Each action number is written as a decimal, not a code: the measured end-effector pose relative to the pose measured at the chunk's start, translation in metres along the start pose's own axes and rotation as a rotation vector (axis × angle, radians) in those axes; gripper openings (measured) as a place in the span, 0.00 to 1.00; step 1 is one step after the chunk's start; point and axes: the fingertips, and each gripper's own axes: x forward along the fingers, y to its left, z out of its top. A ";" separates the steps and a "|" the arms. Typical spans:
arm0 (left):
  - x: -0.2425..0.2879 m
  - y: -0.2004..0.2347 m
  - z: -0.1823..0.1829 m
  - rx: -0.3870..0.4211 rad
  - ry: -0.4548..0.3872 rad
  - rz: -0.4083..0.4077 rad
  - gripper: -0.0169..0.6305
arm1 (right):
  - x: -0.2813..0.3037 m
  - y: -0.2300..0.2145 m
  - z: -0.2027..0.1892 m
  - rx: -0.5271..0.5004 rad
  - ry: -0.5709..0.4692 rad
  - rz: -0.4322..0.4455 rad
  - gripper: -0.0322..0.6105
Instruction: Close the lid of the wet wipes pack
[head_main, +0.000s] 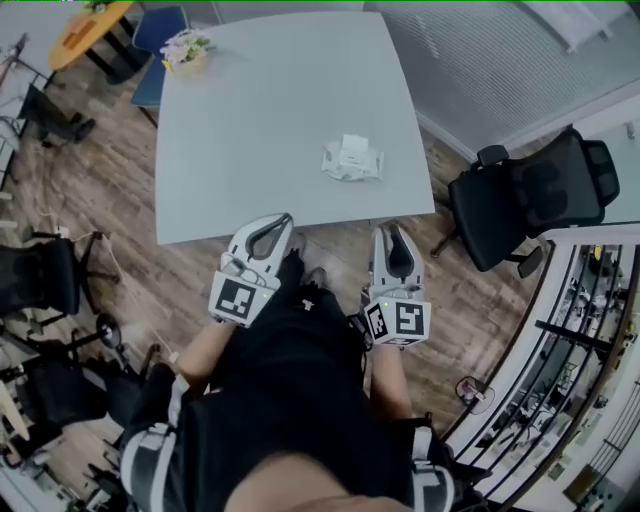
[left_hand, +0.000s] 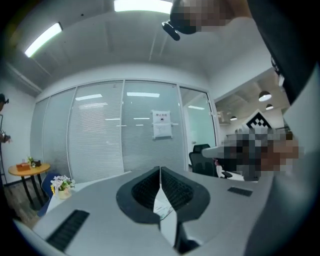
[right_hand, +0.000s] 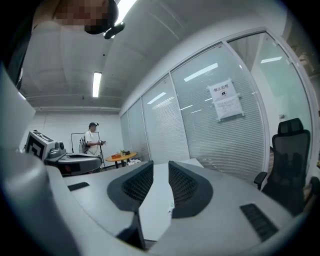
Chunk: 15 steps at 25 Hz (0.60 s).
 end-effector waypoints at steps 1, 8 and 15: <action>0.011 0.002 -0.005 0.021 0.023 -0.014 0.06 | 0.006 -0.006 -0.001 -0.001 0.002 0.001 0.22; 0.089 0.025 -0.035 0.121 0.150 -0.140 0.11 | 0.055 -0.041 -0.008 0.000 0.027 -0.009 0.22; 0.162 0.056 -0.089 0.209 0.346 -0.282 0.22 | 0.123 -0.069 -0.012 -0.027 0.093 0.013 0.22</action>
